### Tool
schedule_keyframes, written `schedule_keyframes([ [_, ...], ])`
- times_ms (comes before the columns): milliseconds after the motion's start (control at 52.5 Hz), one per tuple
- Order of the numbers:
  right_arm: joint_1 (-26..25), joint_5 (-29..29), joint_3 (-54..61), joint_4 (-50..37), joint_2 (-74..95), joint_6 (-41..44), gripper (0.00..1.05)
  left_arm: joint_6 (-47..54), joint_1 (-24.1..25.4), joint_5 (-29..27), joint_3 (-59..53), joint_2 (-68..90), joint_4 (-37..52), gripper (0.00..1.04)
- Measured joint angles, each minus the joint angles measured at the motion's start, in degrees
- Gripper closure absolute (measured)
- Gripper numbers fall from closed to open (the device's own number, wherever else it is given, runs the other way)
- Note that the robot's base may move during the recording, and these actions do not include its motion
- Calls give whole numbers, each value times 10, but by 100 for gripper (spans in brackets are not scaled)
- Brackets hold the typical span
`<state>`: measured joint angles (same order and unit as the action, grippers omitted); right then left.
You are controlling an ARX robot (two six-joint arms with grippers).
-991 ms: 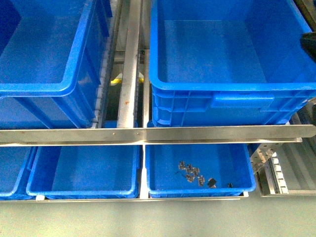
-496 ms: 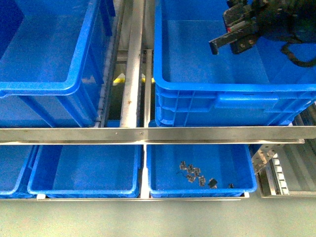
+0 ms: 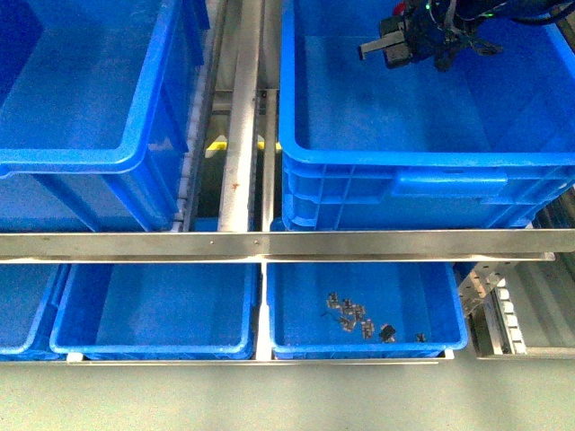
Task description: Pick red and yellow buttons and place in box
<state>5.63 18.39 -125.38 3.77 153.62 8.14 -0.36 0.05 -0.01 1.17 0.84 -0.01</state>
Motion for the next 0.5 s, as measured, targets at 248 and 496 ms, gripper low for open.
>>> schedule_keyframes([
  [248,5,-17,-104,81,62,-10,64,0,0,0,0,0,0,8],
  [496,7,-52,-146,106,87,-16,46,0,0,0,0,0,0,8],
])
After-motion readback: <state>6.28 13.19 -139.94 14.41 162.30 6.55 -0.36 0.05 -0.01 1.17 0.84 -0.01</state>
